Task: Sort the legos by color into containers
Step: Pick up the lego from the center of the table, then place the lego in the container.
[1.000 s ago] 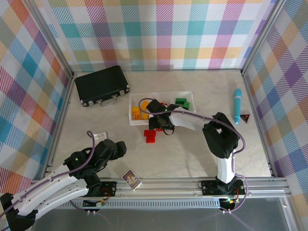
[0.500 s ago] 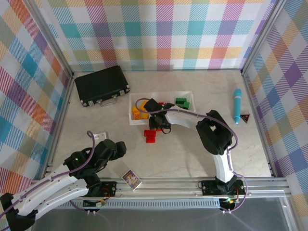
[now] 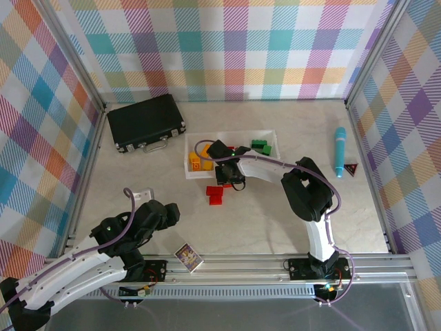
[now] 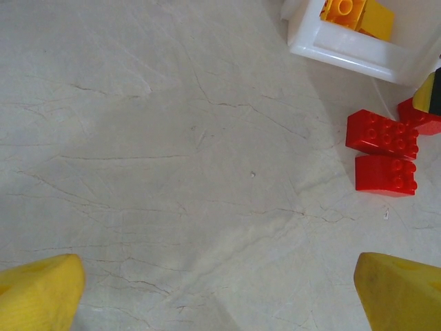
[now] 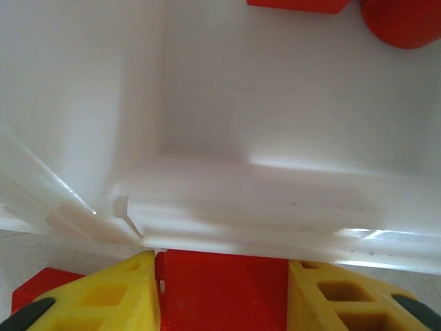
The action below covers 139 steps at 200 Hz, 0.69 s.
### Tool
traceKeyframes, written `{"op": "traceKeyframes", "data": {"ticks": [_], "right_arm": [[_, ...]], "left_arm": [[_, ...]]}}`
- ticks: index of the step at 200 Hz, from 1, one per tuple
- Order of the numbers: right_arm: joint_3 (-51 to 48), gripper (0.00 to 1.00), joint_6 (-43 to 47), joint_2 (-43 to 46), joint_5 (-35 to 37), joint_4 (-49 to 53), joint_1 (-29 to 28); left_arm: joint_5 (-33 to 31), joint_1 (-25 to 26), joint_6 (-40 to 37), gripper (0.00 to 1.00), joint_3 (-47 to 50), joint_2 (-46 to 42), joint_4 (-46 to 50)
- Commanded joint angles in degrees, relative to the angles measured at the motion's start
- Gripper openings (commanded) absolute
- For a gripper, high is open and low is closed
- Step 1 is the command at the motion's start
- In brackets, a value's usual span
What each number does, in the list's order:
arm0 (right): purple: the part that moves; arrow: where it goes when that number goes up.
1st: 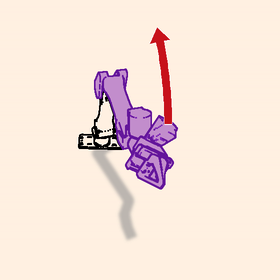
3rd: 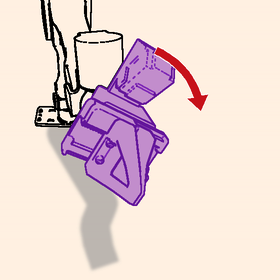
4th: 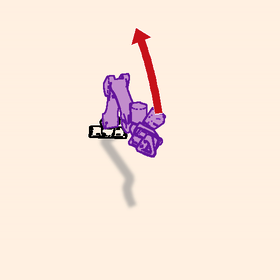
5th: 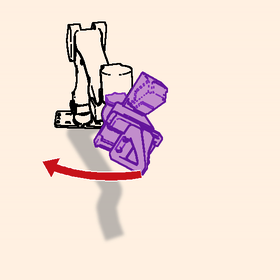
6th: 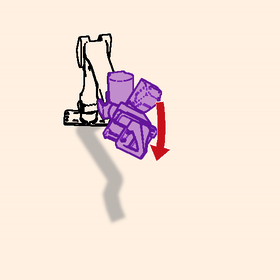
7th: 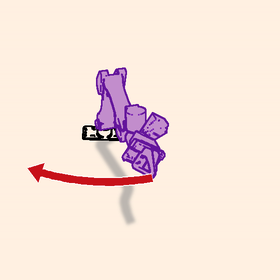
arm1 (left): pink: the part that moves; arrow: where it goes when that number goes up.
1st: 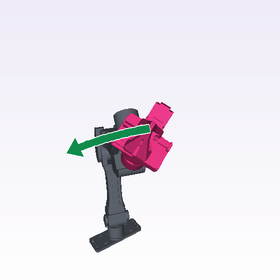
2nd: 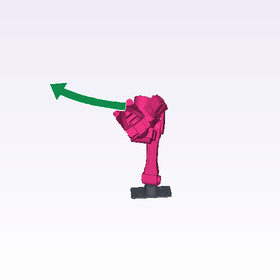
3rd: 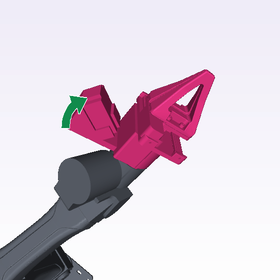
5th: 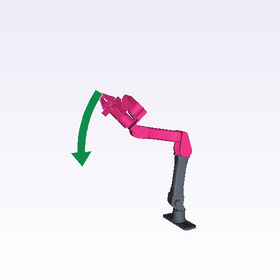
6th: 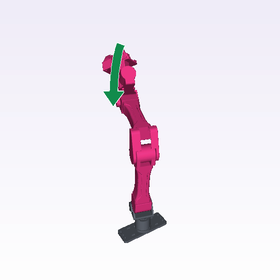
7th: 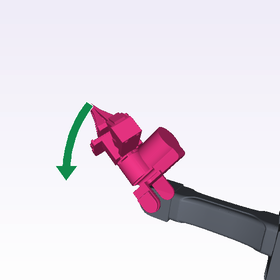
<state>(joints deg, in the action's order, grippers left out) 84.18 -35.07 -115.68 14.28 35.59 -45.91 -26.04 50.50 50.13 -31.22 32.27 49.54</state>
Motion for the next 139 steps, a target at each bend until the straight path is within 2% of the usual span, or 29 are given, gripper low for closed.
{"op": "traceKeyframes", "data": {"ticks": [1, 72, 98, 139], "right_arm": [[-0.6, 0.33, 0.5, 1.6, 0.7, 2.1, 0.7], [2.3, 0.29, 5.5, 12.9, 2.4, 6.0, 1.0], [7.3, 0.29, 8.6, 11.5, 2.2, 6.5, 2.9], [15.6, 0.27, 11.8, 4.7, -0.2, 6.4, 7.2]], "left_arm": [[-1.1, -0.4, 0.1, 1.0, -0.2, -0.5, 2.0], [-0.8, -0.4, 0.2, 1.0, -0.2, 0.0, 0.7], [-0.4, -0.4, 0.2, 1.0, 0.0, 0.7, -0.2], [-0.5, -0.4, 0.3, 1.0, -0.6, 1.0, 1.1]]}}
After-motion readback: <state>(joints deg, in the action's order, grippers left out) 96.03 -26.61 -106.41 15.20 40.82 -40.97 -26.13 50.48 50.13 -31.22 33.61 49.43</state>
